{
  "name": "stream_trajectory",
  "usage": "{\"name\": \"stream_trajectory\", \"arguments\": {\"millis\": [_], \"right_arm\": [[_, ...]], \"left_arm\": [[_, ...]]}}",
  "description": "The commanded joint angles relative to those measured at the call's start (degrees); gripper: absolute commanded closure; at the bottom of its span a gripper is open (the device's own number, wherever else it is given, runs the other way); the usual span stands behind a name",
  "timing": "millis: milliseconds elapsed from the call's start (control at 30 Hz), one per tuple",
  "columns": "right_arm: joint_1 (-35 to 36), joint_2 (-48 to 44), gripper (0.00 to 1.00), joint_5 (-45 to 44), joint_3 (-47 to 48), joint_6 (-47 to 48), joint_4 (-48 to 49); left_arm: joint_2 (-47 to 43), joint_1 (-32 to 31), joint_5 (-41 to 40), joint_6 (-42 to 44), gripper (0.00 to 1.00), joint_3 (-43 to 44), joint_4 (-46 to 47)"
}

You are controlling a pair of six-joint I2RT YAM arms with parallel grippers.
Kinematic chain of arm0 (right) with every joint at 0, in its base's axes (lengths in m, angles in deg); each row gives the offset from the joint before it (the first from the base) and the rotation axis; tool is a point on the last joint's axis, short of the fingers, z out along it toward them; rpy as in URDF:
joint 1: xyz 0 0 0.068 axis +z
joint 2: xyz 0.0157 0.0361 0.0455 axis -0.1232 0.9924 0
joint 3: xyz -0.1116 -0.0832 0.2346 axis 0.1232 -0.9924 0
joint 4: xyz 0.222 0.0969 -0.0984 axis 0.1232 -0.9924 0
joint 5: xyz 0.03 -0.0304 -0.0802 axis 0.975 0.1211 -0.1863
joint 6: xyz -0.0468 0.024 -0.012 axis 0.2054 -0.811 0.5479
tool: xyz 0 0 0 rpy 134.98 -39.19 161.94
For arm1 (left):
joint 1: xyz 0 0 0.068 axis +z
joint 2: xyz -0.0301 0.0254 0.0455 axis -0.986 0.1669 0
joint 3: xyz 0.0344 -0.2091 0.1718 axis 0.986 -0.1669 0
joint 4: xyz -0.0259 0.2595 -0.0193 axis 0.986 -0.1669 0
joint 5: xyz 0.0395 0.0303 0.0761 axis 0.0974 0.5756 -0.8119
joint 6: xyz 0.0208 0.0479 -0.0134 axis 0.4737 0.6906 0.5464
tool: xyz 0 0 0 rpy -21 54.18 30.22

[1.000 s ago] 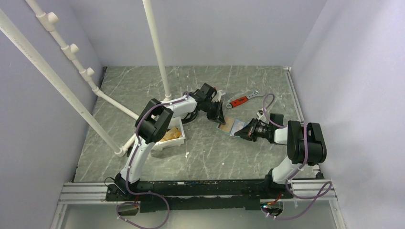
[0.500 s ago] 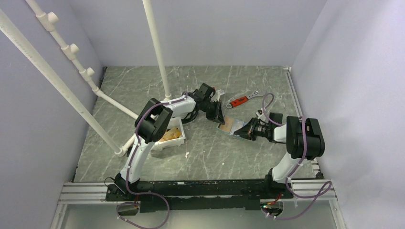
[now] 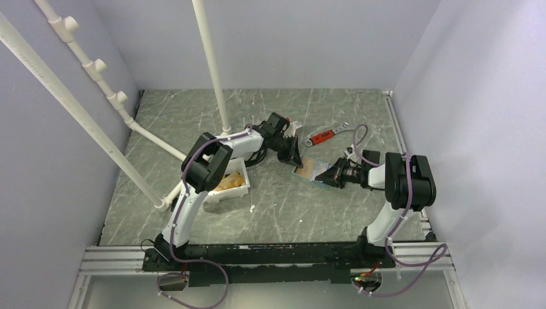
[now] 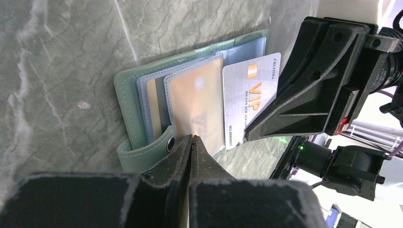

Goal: Put the credit cards into the card holder
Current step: Insert the credit card into the card holder.

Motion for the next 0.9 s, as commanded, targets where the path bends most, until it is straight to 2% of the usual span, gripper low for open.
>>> {"name": "stream_trajectory", "arguments": {"millis": [0, 767, 867], "right_arm": [[-0.1, 1.6, 1.00, 0.6, 1.8, 1.6, -1.0], [1.9, 6.2, 1.00, -0.5, 8.2, 3.7, -4.9], [2.7, 5.7, 1.00, -2.5, 9.3, 6.5, -8.5]], "left_arm": [[-1.0, 0.2, -0.1, 0.6, 0.94, -1.0, -0.1], [-0.8, 0.3, 0.6, 0.5, 0.94, -1.3, 0.5], [-0.7, 0.3, 0.6, 0.5, 0.94, -1.1, 0.6]]}}
